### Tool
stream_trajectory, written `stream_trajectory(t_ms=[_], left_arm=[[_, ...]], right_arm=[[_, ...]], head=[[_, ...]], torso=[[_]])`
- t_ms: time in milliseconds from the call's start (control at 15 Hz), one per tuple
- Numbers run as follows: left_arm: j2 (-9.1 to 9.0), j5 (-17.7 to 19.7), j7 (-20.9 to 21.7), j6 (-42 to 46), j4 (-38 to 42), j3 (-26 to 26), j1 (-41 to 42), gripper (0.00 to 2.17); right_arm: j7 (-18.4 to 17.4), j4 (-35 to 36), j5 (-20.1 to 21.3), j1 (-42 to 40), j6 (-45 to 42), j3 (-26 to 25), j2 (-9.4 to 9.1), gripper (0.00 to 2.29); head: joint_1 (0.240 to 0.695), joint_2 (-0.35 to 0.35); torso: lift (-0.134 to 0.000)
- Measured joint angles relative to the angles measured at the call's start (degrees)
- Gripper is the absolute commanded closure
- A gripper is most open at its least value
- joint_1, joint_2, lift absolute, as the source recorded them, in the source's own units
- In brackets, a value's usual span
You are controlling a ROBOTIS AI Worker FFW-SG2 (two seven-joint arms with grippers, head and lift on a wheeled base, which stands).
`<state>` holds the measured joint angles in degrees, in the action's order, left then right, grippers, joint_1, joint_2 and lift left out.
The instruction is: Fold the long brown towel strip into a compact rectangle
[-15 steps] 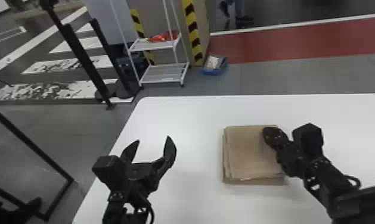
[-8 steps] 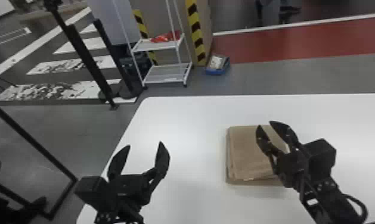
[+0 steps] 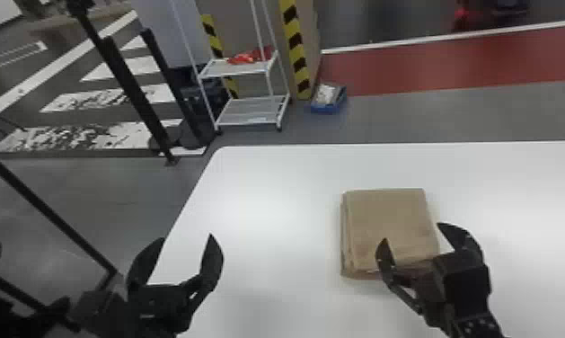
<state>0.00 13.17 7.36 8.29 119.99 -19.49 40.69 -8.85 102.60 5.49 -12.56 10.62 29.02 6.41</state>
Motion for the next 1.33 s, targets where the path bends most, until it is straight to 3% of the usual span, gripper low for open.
stream_trajectory(t_ms=[267,533,800,1333], left_arm=[[0.0,-0.12,0.86,-0.66,-0.54,-1.44,0.16,0.04],[0.0,-0.89,0.01,-0.39,-0.72,-0.06,0.61,0.04],[0.0,-2.61,-1.98,0.38,-0.43,2.42,1.95,0.04],[0.0,-2.71,-2.78,1.94,-0.07,3.43,2.82,0.04]], right_arm=[[3.1,4.57,-4.19,-4.14,-4.55,-6.04,6.04,0.05],[3.87,5.13,-11.05,-7.69,-11.85,-13.57,9.05,0.05],[4.16,5.83,-15.04,-10.48,-15.58,-18.36,10.34,0.05],[4.72,5.61,-15.42,-12.47,-19.13,-19.05,10.46,0.06]], head=[[0.695,0.35],[0.695,0.344],[0.695,0.253],[0.695,0.241]], torso=[[-0.116],[-0.116],[-0.116],[-0.115]])
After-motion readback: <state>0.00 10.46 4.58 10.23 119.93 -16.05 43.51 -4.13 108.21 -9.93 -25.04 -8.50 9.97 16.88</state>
